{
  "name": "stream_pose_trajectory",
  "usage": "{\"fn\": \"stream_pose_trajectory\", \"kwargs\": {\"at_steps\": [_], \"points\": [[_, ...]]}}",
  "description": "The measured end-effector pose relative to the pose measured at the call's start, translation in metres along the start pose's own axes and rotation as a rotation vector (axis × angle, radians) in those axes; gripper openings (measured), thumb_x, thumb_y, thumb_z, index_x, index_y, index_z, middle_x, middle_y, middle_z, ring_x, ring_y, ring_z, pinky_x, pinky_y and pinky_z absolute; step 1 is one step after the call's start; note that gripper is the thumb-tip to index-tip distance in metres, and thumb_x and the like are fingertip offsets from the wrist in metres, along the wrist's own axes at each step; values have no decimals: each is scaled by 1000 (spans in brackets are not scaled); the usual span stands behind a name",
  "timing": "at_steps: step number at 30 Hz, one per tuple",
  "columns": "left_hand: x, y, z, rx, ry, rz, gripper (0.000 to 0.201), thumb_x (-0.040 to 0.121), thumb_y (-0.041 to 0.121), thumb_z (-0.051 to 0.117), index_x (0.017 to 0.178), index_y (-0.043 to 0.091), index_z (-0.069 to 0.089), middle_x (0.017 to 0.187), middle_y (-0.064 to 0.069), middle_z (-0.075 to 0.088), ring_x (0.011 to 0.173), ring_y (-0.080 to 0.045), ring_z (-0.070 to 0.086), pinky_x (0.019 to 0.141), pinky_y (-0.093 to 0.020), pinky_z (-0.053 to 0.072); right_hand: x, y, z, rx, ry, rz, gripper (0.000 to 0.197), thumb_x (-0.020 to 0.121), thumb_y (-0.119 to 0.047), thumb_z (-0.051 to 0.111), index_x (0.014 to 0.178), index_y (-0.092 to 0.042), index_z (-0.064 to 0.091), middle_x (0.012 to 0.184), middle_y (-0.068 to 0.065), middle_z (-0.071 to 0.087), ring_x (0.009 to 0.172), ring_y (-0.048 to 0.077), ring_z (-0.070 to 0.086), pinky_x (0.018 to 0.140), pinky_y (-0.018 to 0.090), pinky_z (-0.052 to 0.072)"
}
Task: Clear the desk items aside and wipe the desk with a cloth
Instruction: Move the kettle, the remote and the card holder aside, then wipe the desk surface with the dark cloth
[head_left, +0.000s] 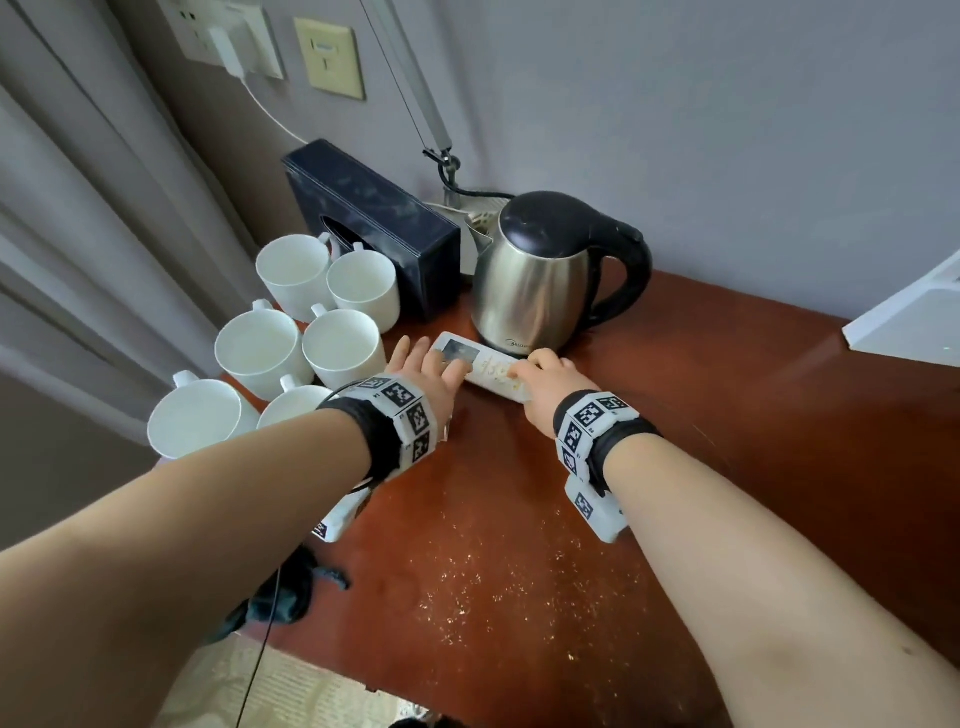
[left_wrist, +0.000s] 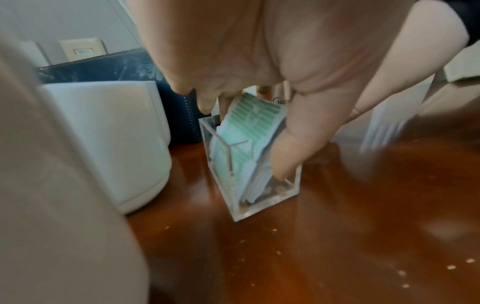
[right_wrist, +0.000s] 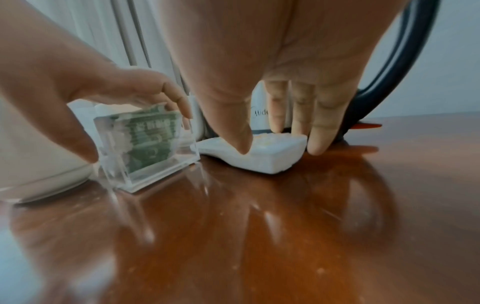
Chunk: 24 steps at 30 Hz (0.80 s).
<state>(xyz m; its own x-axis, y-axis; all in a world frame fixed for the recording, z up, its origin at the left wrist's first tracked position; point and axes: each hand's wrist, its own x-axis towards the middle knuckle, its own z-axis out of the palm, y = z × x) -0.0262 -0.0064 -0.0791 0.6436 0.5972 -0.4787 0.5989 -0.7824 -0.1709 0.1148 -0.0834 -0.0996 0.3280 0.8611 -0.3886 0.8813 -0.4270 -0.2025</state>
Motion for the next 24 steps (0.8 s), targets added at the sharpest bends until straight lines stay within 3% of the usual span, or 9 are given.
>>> {"fn": "stream_pose_trajectory", "kwargs": {"at_steps": [3,5,7,9,15,20,22,24], "points": [[-12,-1,6,-48,110,45,89,84,26,62,148,22,0,156,-9,1,145,-27,-9,118,-40,-6,-16,-5,-4,-4,25,39,46,88,-6,42,130,-23,45,137,2,33,119,26,38,89,34,41],[-24,-1,9,-144,167,85,85,84,30,61,147,24,5,155,-7,2,146,-26,-4,119,-37,5,-27,-9,-7,-12,20,56,42,90,-9,43,130,-23,45,135,2,35,119,25,39,90,33,40],[-41,-2,7,-227,201,142,79,84,26,59,146,26,11,154,-5,6,145,-24,5,115,-35,20,-37,-17,-8,-28,12,77,38,91,-14,45,128,-23,48,135,2,36,122,25,38,94,34,39],[-62,2,6,-298,228,188,70,85,20,54,144,25,17,153,-2,10,142,-21,12,109,-32,27,-48,-27,-7,-41,-2,97,34,91,-19,48,124,-25,52,134,4,38,125,25,39,99,36,38],[-113,0,22,-364,171,225,58,87,25,57,140,24,34,146,0,28,135,-23,30,110,-34,30,-86,-47,-5,-75,-21,35,31,92,-25,48,123,-27,55,136,3,41,122,24,45,95,35,44],[-157,-25,61,-453,29,12,40,90,18,51,130,24,48,131,2,52,116,-21,53,99,-30,43,-130,-51,13,-80,-46,-103,30,94,-25,46,123,-24,54,138,4,39,124,23,42,101,37,41],[-170,-39,81,-424,77,-105,40,89,22,54,129,23,50,131,-2,50,120,-24,49,99,-31,40,-146,-51,24,-86,-69,-124,29,94,-25,45,122,-24,54,139,3,38,124,24,42,102,39,40],[-176,-54,107,-395,141,-269,50,86,29,59,133,24,44,141,-5,38,132,-28,34,105,-36,34,-157,-56,35,-90,-95,-131,29,95,-26,45,122,-25,54,140,2,37,124,24,42,102,41,41]]}}
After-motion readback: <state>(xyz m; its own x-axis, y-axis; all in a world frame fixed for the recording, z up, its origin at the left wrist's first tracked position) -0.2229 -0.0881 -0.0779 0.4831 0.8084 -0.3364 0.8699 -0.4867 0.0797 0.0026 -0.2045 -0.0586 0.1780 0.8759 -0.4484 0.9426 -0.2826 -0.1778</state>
